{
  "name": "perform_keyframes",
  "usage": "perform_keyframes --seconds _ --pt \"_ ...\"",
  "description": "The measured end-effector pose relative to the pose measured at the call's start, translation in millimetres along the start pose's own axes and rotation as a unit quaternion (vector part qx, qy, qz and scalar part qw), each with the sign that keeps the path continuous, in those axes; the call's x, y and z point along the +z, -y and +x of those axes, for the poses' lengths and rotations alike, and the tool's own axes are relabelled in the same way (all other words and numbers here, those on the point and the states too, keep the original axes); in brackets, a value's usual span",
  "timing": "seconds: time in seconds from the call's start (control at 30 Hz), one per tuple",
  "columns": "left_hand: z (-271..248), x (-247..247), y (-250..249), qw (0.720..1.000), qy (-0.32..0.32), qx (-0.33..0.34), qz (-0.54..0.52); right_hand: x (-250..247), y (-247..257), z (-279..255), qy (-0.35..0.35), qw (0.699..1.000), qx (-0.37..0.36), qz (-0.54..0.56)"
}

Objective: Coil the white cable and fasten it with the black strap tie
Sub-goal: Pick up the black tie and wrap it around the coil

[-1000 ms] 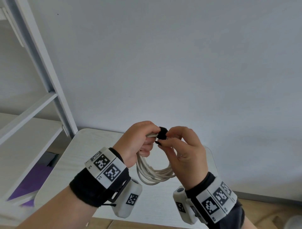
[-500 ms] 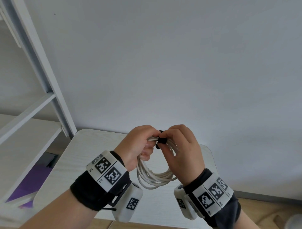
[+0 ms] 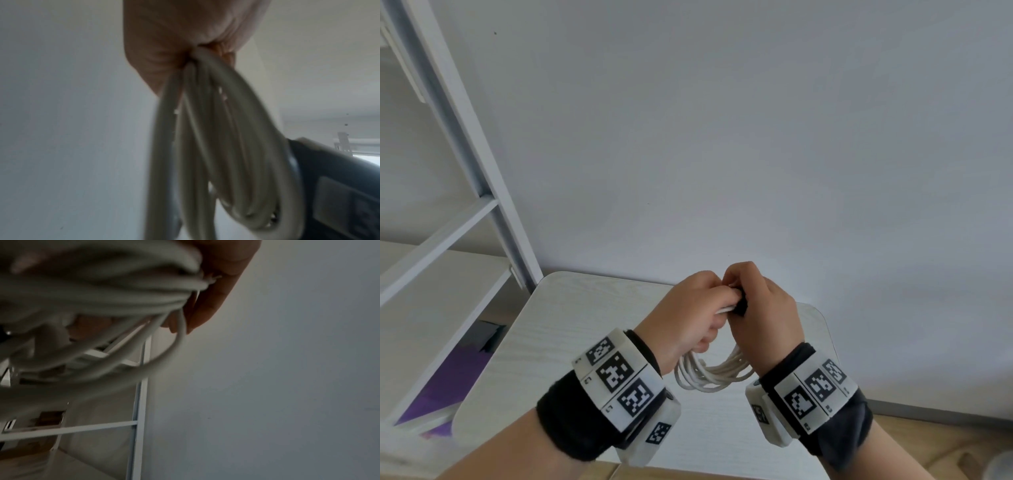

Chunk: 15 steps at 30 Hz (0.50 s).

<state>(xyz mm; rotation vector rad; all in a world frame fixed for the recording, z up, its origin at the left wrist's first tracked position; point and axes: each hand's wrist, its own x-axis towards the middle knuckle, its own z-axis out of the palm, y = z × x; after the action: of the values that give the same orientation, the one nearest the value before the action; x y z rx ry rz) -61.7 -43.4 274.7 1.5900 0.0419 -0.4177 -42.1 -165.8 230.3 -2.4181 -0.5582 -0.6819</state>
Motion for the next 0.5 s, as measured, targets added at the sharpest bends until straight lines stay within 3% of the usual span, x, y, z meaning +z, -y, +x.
perform_keyframes --seconds 0.37,0.5 --pt "2.6 0.5 5.3 1.0 -0.016 0.013 0.02 -6.6 9.2 1.9 0.103 0.991 0.075 0.042" --pt "5.2 -2.0 9.3 0.999 -0.004 0.027 0.027 -5.7 9.1 0.7 0.098 0.989 0.091 0.063"
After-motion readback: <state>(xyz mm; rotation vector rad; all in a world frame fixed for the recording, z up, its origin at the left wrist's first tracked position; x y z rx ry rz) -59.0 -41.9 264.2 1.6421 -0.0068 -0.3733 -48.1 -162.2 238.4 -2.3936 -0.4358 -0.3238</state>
